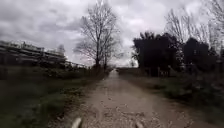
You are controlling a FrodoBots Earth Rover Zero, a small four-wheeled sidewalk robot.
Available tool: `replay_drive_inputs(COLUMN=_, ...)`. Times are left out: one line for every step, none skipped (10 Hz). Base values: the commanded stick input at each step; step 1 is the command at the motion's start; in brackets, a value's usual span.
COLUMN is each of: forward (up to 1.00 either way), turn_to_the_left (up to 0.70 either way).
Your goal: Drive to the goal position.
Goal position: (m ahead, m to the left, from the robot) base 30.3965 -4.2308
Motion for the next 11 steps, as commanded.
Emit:
replay_drive_inputs(forward=0.50, turn_to_the_left=0.00)
replay_drive_inputs(forward=0.50, turn_to_the_left=0.00)
replay_drive_inputs(forward=0.50, turn_to_the_left=0.00)
replay_drive_inputs(forward=0.50, turn_to_the_left=0.00)
replay_drive_inputs(forward=0.50, turn_to_the_left=0.00)
replay_drive_inputs(forward=0.50, turn_to_the_left=0.00)
replay_drive_inputs(forward=0.50, turn_to_the_left=0.00)
replay_drive_inputs(forward=0.50, turn_to_the_left=0.00)
replay_drive_inputs(forward=0.50, turn_to_the_left=-0.01)
replay_drive_inputs(forward=0.50, turn_to_the_left=-0.13)
replay_drive_inputs(forward=0.50, turn_to_the_left=-0.25)
